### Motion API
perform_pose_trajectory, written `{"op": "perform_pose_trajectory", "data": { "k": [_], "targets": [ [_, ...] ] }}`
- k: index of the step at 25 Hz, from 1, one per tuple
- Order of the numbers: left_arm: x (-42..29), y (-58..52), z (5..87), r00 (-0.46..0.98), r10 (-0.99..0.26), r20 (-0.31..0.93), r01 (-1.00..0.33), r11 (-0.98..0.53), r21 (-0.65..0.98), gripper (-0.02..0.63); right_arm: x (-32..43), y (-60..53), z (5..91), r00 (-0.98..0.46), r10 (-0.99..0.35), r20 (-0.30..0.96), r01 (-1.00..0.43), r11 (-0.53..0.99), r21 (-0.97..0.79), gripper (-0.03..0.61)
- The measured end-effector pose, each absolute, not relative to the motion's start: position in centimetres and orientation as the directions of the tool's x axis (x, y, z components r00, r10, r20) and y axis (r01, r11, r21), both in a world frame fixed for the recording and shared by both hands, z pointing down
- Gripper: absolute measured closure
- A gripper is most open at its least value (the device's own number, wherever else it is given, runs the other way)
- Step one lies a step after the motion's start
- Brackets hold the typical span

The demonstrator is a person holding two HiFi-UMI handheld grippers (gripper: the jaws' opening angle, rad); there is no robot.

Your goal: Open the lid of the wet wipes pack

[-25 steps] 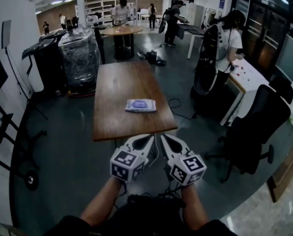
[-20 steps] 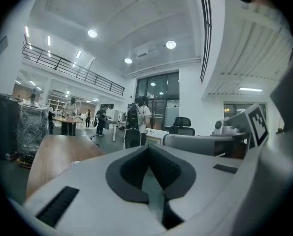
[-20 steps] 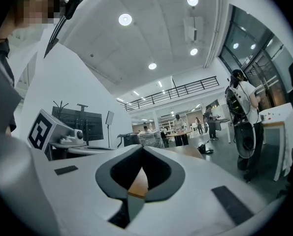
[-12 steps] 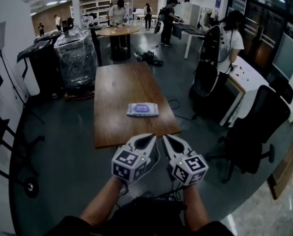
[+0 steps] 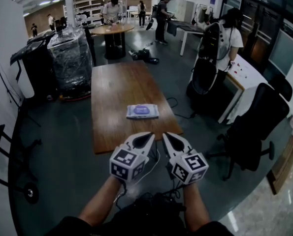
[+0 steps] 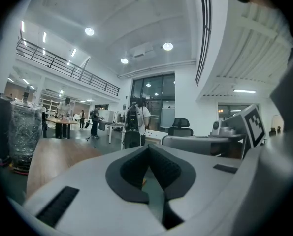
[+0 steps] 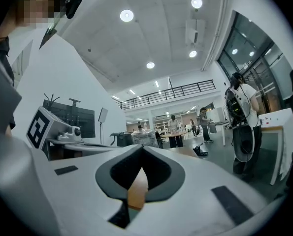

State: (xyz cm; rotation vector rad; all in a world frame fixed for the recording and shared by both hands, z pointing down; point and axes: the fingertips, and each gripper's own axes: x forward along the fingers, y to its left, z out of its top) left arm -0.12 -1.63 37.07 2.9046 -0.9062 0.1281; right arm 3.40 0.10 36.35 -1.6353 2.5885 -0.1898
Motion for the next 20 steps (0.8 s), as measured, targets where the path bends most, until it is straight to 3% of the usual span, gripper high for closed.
{"op": "perform_pose_trajectory", "data": {
  "k": [20],
  "targets": [
    [2.7, -13.6, 42.0, 0.698, -0.687, 0.204, -0.712, -0.695, 0.096, 0.607, 7.1, -12.4, 40.3, -0.581, -0.812, 0.053, -0.803, 0.561, -0.202, 0.568]
  ]
}}
